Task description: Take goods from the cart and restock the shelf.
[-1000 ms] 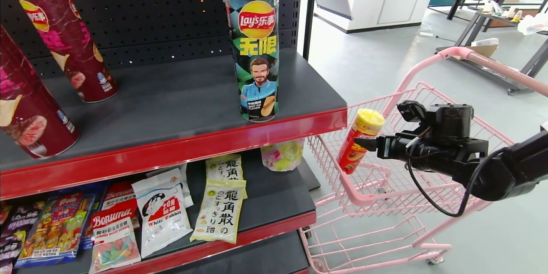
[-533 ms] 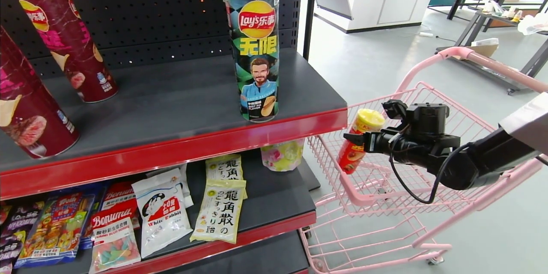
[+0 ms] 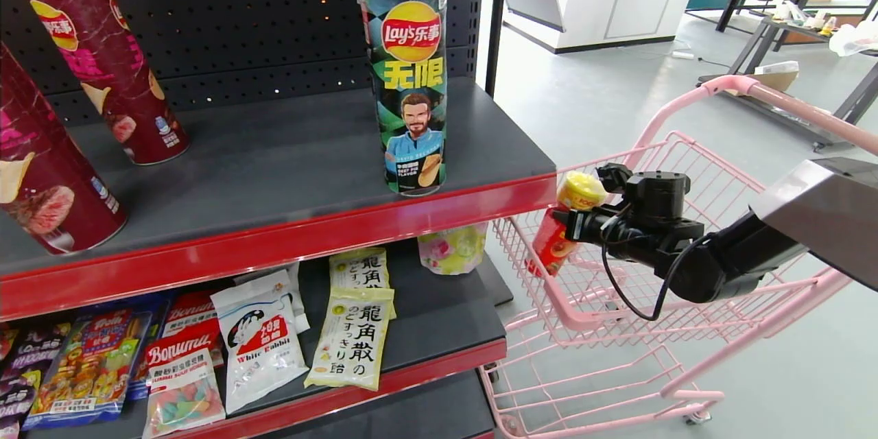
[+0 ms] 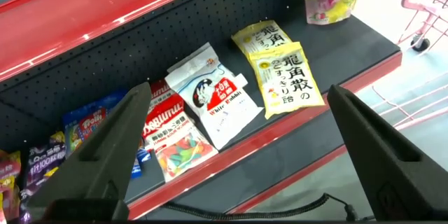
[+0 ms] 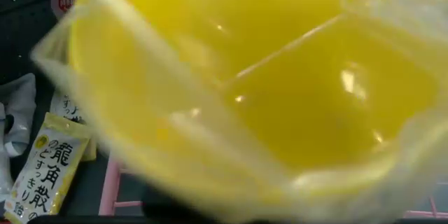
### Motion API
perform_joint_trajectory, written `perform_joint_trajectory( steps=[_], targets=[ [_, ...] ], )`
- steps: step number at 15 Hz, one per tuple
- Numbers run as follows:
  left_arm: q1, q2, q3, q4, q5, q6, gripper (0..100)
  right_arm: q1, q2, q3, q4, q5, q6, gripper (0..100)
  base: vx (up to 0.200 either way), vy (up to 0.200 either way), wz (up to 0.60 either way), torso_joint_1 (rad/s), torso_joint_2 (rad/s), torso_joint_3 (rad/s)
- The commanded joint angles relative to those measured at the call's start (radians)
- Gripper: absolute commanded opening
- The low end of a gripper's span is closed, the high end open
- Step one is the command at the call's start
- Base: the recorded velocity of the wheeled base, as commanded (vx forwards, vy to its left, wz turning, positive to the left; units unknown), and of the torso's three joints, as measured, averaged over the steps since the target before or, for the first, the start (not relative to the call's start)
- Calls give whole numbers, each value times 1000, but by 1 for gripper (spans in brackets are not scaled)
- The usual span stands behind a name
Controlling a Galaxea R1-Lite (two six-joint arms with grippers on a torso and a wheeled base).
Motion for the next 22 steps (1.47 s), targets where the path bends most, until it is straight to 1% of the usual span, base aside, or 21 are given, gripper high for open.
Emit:
perform_joint_trajectory(
  steps=[1, 2, 4, 5, 6, 7, 8, 9, 10, 11, 12, 13, 15, 18, 19, 21, 22],
  targets=[
    [0, 4, 0, 0, 0, 0, 100, 2, -35, 15, 6, 1, -4, 0, 0, 0, 0, 0, 0, 0],
    [0, 3, -1, 0, 0, 0, 100, 4, -61, 24, 6, 1, -7, 0, 0, 0, 0, 0, 0, 0],
    [0, -5, -3, -3, 0, 0, 100, 14, -254, 93, 34, 0, -36, 0, 0, 0, 0, 0, 0, 0],
    [2, -12, -6, -3, 17, 6, 100, 10, -349, 127, 63, 0, -70, 0, 0, 0, 0, 0, 0, 0],
    [12, -11, -20, 0, 54, 9, 100, 0, -455, 154, 102, 0, -114, 0, 0, 0, 0, 0, 0, 0],
    [14, 0, -37, 0, 55, 8, 100, -19, -538, 168, 141, -2, -147, 0, 0, 0, 0, 0, 0, 0],
    [11, 20, -47, -3, 39, 2, 100, -36, -608, 177, 187, -23, -176, 0, 0, 0, 0, 0, 0, 0],
    [11, 35, -52, -7, 5, -3, 100, -52, -708, 186, 289, -69, -214, 0, 0, 0, 0, 0, 0, 0],
    [12, 35, -54, -7, -17, -3, 100, -59, -828, 183, 454, -84, -232, 0, 0, 0, 0, 0, 0, 0],
    [12, 34, -50, -7, -20, -1, 100, -58, -911, 177, 579, -83, -232, 0, 0, 0, 0, 0, 0, 0],
    [12, 35, -50, -6, -24, 3, 100, -52, -1053, 188, 758, -83, -232, 0, 0, 0, 0, 0, 0, 0],
    [11, 49, -52, -6, -26, 9, 100, -36, -1154, 212, 839, -84, -232, 0, 0, 0, 0, 0, 0, 0],
    [15, 73, -67, -7, -15, 54, 100, -18, -1308, 266, 927, -92, -239, 0, 0, 0, 0, 0, 0, 0],
    [15, 73, -77, -6, -17, 62, 100, -18, -1458, 298, 1071, -92, -260, 0, 0, 0, 0, 0, 0, 0],
    [15, 73, -78, -6, -17, 63, 100, -21, -1492, 312, 1102, -92, -282, 0, -200, 0, 0, 2, 7, 2],
    [15, 70, -78, -6, -17, 65, 100, -23, -1529, 337, 1106, -92, -318, 0, -200, 0, 0, 7, 2, -2],
    [15, 70, -78, -6, -15, 77, 100, -23, -1535, 337, 1108, -92, -318, 0, -200, 0, 0, 2, 2, 2]
  ],
)
